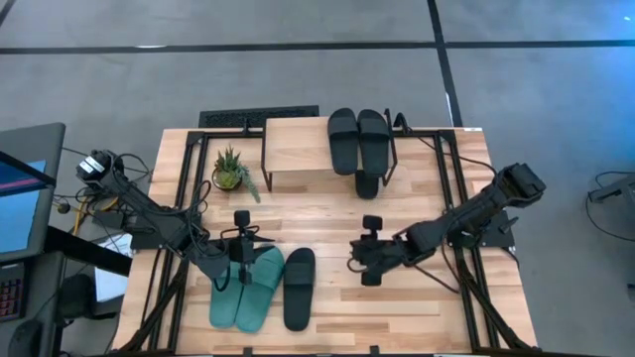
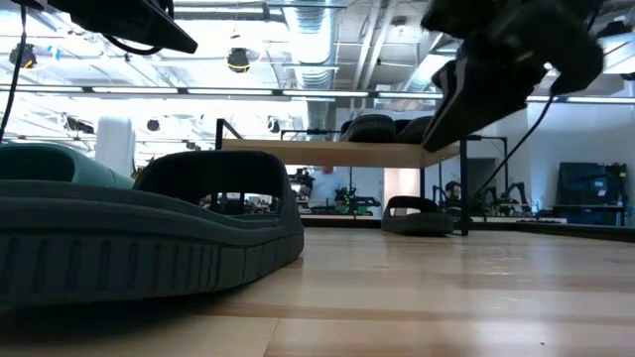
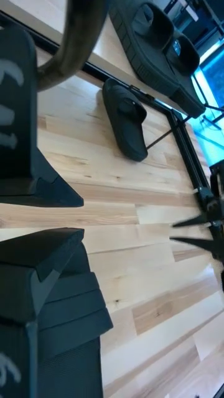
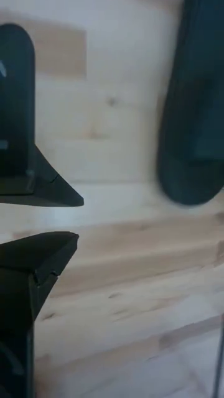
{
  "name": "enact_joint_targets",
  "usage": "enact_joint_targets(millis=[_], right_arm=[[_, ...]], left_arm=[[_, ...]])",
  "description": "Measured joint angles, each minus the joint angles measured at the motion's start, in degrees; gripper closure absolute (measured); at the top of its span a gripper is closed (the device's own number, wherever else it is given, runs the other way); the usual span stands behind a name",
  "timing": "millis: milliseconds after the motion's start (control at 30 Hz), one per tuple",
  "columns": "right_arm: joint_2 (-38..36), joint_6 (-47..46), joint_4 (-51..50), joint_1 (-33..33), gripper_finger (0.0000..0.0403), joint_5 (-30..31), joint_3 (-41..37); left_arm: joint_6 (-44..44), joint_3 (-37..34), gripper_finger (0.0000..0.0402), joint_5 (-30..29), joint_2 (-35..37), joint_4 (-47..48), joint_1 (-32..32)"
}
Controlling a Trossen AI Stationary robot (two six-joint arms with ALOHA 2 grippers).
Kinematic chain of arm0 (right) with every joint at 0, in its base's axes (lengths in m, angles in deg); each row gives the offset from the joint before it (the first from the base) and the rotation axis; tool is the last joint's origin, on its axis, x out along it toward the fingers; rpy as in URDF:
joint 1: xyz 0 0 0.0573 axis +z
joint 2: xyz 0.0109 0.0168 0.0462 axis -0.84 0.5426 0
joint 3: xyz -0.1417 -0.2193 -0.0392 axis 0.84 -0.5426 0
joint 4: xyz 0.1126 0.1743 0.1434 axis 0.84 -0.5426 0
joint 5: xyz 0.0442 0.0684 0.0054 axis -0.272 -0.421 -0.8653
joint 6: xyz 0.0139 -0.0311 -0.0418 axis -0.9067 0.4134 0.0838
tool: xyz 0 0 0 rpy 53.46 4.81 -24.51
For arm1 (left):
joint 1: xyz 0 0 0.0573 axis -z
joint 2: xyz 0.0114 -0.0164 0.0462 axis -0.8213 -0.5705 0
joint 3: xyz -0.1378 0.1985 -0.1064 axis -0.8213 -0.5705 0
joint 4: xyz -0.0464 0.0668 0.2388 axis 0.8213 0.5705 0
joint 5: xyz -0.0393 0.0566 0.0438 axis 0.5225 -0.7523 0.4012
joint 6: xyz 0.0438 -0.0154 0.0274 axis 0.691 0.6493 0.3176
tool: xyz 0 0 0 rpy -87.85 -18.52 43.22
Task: Pick and place slides into the shelf
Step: Put the black slipper under the shelf
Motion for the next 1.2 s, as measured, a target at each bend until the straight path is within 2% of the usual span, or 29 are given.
enact_joint_targets(millis=[267,433,567,933,1200], right_arm=[[0.0,1.3,7.1,4.3,0.0337,2.8,0.0],[0.0,1.9,8.3,5.6,0.0337,2.9,0.0],[0.0,2.4,8.0,6.5,0.0337,5.7,0.0],[0.0,3.2,4.6,11.4,0.0337,18.0,0.0],[-0.3,-1.2,-0.1,15.0,0.0337,25.9,0.0]], left_arm=[[-1.4,0.0,0.0346,0.6,0.0,0.0,0.0],[-3.2,0.0,0.0346,5.9,0.0,-0.1,0.0],[-3.9,0.0,0.0346,9.3,-1.4,-2.3,0.3],[2.3,0.0,0.0346,8.7,-12.5,-15.5,2.4],[4.7,6.3,0.0346,9.2,-22.6,-14.0,2.7]])
